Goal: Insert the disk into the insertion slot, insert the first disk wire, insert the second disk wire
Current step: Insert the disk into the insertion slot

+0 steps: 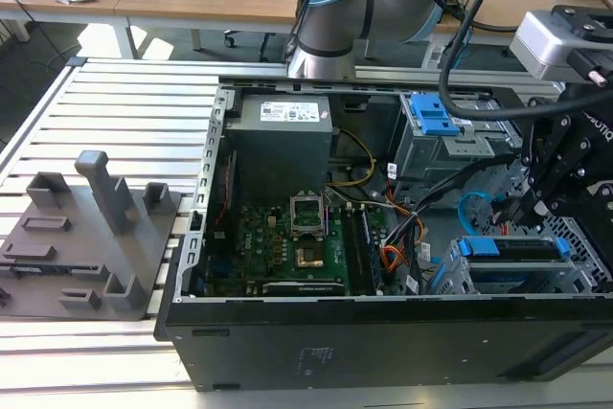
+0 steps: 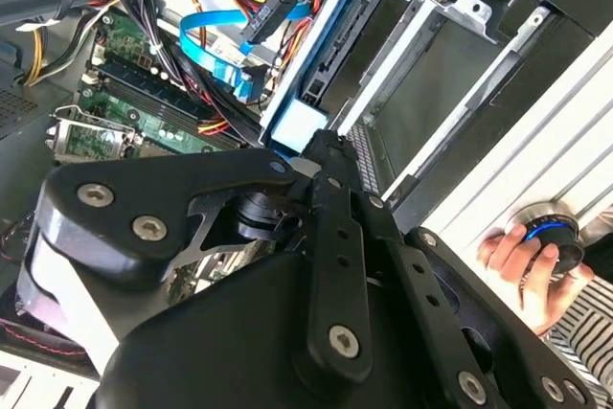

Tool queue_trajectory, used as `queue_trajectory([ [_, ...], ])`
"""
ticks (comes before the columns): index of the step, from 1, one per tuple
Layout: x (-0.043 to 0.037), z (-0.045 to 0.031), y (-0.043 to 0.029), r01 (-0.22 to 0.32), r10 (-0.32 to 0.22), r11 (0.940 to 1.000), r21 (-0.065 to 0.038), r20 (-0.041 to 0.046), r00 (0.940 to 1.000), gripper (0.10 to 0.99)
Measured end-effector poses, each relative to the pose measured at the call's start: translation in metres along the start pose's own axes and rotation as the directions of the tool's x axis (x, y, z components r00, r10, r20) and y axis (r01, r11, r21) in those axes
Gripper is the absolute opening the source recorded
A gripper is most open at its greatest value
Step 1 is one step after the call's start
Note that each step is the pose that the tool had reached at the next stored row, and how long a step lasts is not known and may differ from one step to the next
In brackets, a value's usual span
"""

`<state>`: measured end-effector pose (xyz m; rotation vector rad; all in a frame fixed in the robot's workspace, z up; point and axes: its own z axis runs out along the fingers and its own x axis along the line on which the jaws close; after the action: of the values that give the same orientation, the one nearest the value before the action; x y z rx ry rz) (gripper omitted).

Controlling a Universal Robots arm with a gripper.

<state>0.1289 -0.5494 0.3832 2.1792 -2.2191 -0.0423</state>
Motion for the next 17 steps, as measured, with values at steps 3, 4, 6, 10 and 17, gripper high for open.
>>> queue_trajectory([
  [3,0.0007,0.0028,-0.0001,0.000,0.000,1.0000,0.000,-0.0003,1.0000,0.106],
  [4,0.0007,0.0030,-0.0001,0.000,0.000,1.0000,0.000,-0.0003,1.0000,0.106],
  [6,0.0007,0.0032,-0.0001,0.000,0.000,1.0000,0.000,-0.0002,1.0000,0.106],
  [10,0.0007,0.0033,-0.0001,0.000,0.000,1.0000,0.000,-0.0001,1.0000,0.106],
  [17,0.0007,0.0034,-0.0001,0.000,0.000,1.0000,0.000,-0.0001,1.0000,0.106],
])
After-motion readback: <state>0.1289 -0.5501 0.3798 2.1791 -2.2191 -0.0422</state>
